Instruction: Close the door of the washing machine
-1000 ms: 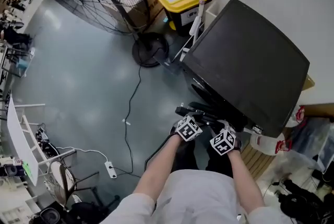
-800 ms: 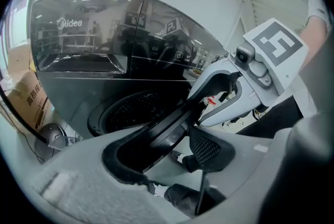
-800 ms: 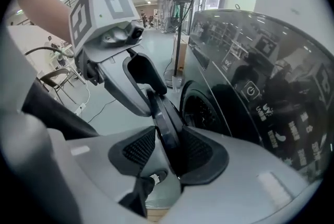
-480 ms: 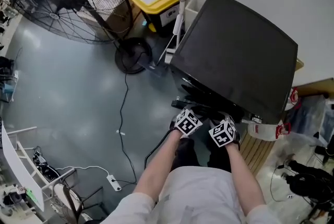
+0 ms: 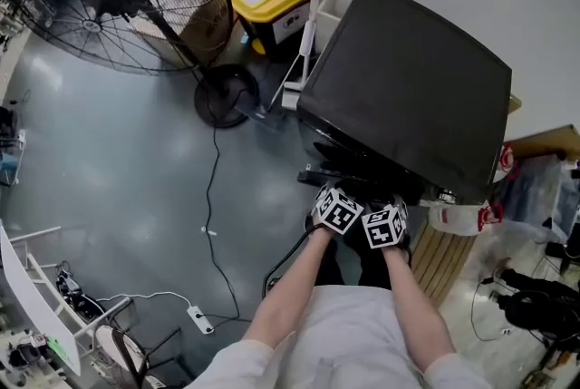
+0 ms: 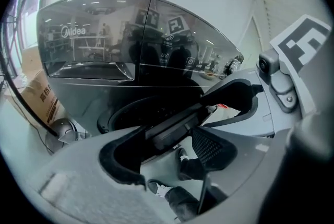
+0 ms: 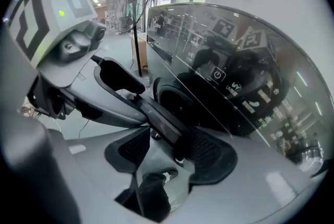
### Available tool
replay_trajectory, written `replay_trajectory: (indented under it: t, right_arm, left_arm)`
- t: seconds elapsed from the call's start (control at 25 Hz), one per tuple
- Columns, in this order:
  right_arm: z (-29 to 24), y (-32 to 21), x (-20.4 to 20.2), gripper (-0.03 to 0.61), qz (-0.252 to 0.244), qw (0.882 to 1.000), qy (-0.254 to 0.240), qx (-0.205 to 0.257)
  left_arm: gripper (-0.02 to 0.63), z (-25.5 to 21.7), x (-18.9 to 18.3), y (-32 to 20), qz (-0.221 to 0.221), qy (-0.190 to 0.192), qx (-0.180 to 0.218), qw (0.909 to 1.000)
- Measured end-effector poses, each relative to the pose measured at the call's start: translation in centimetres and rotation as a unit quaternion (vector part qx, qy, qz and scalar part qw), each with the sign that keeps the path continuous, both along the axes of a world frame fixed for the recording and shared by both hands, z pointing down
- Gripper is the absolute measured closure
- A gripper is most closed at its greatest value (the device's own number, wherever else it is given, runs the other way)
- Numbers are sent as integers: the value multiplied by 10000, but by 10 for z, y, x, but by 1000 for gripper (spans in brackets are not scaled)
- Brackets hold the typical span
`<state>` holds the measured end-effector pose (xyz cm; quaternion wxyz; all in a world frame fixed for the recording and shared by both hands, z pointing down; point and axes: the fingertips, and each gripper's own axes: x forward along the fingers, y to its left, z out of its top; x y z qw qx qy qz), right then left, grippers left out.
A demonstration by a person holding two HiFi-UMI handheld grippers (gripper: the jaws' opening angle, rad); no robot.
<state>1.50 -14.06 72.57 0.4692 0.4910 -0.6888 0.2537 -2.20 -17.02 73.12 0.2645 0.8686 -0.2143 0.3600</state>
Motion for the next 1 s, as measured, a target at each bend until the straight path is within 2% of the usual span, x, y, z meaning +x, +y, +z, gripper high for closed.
replay_trajectory:
  t: [0.16,0.36,0.44,0.52,0.68,0.88,1.0]
  right_arm:
    - [-3,1,3,359,530,9983,-51,252]
    - [-8,-2,7,356,714,9960,-158,514]
    - [-10,-4,8,356,928,9936,-241,605]
    - [-13,-2,11,354,1359,9874,-427,689]
    - [-22,-6,25,353,2506,9559,-1108,1058]
    - [-22,0,29,383,2814,9433,-1282,1205]
    - [-20,2,27,389,2765,9448,-1257,1227]
  left_arm:
    - [339,0,-6,1,-538,-70,26,9985]
    - [337,-2,-9,-3,-1047,-47,164,9944]
    - [337,-1,-10,-4,-1191,-36,169,9927]
    - [337,0,-11,-2,-1365,-52,152,9905]
    - [339,-1,-14,2,-1908,-75,153,9815]
    - [339,0,-16,2,-2213,47,57,9752]
    - [341,1,-15,-2,-2232,123,40,9747]
